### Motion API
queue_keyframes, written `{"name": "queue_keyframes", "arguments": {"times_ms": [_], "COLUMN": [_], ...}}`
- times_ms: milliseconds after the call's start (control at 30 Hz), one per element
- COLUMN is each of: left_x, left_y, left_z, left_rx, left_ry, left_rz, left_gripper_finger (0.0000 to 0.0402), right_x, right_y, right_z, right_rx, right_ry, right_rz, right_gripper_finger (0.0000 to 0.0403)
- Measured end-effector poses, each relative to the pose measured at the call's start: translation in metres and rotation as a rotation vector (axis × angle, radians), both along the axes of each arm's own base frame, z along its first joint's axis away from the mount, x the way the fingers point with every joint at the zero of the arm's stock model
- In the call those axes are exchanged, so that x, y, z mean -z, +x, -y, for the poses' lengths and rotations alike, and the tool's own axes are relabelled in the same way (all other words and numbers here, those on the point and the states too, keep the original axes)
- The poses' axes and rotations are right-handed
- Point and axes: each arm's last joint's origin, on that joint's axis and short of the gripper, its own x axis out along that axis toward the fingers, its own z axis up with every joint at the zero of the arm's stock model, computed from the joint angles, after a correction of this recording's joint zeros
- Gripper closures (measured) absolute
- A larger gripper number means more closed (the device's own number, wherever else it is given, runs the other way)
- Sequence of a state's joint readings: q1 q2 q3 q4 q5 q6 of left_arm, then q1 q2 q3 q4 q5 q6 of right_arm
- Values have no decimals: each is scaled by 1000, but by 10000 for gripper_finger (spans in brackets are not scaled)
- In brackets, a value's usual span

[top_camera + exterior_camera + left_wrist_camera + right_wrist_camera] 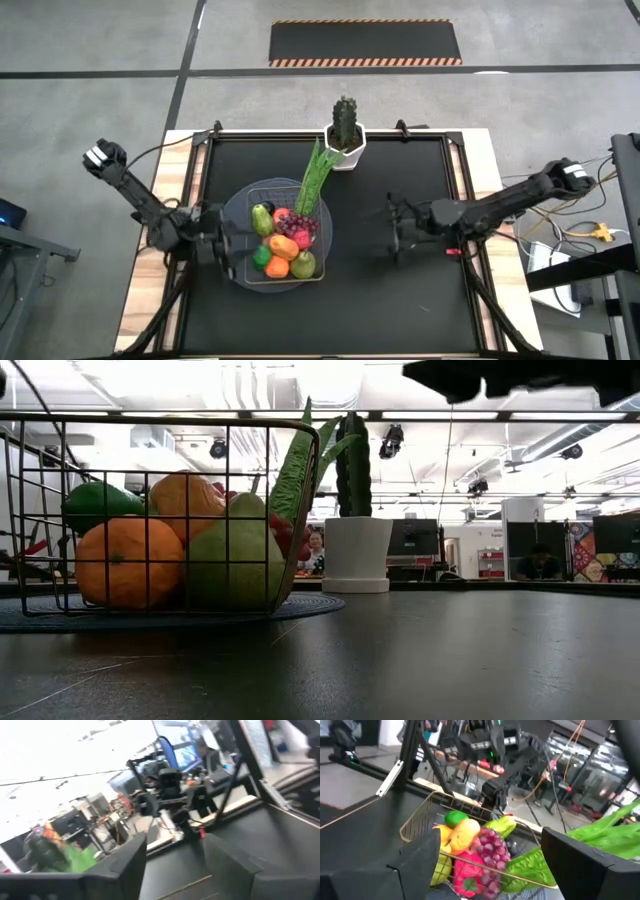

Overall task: Build produce basket
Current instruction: Return to Home Position

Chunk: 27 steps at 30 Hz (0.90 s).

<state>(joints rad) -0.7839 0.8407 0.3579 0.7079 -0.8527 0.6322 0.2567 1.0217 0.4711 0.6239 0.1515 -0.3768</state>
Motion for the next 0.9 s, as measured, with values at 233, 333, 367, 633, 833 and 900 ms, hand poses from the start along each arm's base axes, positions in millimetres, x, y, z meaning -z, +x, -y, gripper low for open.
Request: {"name": "queue_keyframes", "arguments": {"times_ms": [233,333,367,633,833,900], "left_x": [15,28,32,52,56,56], "left_y": [-19,-24,-28,-52,-57,-57], "left_z": [-51,-63,-65,-76,-80,-80], "left_rx": [-57,-124,-137,-111,-120,-123], "left_ry": [-134,-113,-115,-185,-203,-205], "left_rz": [257,232,227,212,193,194], "left_gripper_finger": [309,353,368,394,394,394], "right_x": [-5,-8,-7,20,36,40], "right_y": [-21,-26,-30,-65,-88,-96], "right_z": [46,67,73,94,91,89], "right_rx": [-2,-6,8,113,131,128], "right_ry": [3,-8,-9,28,43,40], "right_rz": [87,111,112,166,251,295], "right_gripper_finger": [77,77,77,77,77,77]}}
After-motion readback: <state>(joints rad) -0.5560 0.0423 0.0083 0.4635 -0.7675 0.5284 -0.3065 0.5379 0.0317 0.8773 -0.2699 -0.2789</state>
